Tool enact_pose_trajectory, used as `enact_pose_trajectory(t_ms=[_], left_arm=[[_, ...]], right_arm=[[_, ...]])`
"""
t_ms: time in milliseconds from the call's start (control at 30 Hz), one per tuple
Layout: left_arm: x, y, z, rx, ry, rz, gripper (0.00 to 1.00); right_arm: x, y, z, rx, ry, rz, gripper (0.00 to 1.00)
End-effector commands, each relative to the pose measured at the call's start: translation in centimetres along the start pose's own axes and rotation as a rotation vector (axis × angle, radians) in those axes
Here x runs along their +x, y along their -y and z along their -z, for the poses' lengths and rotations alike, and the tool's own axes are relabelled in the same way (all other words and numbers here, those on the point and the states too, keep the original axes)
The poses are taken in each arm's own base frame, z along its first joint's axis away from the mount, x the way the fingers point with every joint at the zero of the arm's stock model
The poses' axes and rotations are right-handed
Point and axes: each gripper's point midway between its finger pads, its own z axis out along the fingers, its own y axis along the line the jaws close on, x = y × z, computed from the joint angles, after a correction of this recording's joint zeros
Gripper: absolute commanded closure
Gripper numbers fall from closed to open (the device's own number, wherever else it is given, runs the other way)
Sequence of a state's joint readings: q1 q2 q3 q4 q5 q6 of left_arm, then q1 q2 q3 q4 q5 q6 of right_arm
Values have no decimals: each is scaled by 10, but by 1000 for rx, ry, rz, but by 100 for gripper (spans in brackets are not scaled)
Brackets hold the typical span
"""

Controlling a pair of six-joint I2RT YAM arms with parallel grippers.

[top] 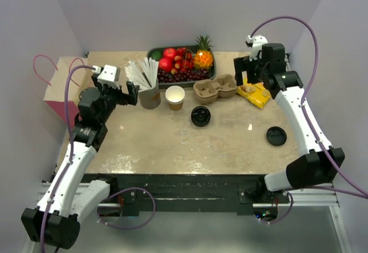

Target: Pack the takeout coffee

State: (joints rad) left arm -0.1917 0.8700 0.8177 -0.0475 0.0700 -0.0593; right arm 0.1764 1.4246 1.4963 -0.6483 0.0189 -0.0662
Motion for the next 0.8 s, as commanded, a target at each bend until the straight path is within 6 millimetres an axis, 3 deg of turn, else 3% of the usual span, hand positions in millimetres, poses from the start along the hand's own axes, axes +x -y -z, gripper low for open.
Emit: enact_pose_trajectory(t_ms=[0,33,67,133,167,267,300,333,500,533,567,600,633,667,767], left_arm=[[-60,11,6,56,132,-15,2],[-67,15,6,74,148,-9,1],[-93,20,9,98,194,22,1],[-112,41,1,208,204,28,1],[-138,47,5,235,250,28,1],[-153,47,-3,220,258,20,1],[-150,45,-5,210,250,3,1],[-147,40,-5,183,241,-13,1],[-147,32,6,147,247,-123,1],[-146,32,7,147,250,-135,1],[-146,32,9,142,253,-153,1],[-148,32,14,136,263,-156,1],[-143,29,14,118,257,-154,1],[-145,28,19,112,268,-151,1],[-138,28,25,108,272,-142,1]], right_arm=[[-31,-25,8,-183,111,188,1],[-26,-47,10,-322,93,249,1],[-29,-54,11,-387,108,366,1],[-38,-75,2,-464,111,419,1],[-41,-82,-3,-482,113,446,2],[-45,-124,-18,-594,107,551,8],[-54,-136,-16,-607,130,589,9],[-45,-162,-23,-660,112,639,11],[-46,-217,-32,-805,190,833,25],[-38,-222,-30,-852,165,840,30],[-25,-231,-42,-908,138,880,32],[-31,-239,-35,-961,171,903,34],[-17,-247,-32,-1007,133,945,36],[-4,-252,-42,-1035,94,960,36],[14,-266,-47,-1070,63,1050,41]])
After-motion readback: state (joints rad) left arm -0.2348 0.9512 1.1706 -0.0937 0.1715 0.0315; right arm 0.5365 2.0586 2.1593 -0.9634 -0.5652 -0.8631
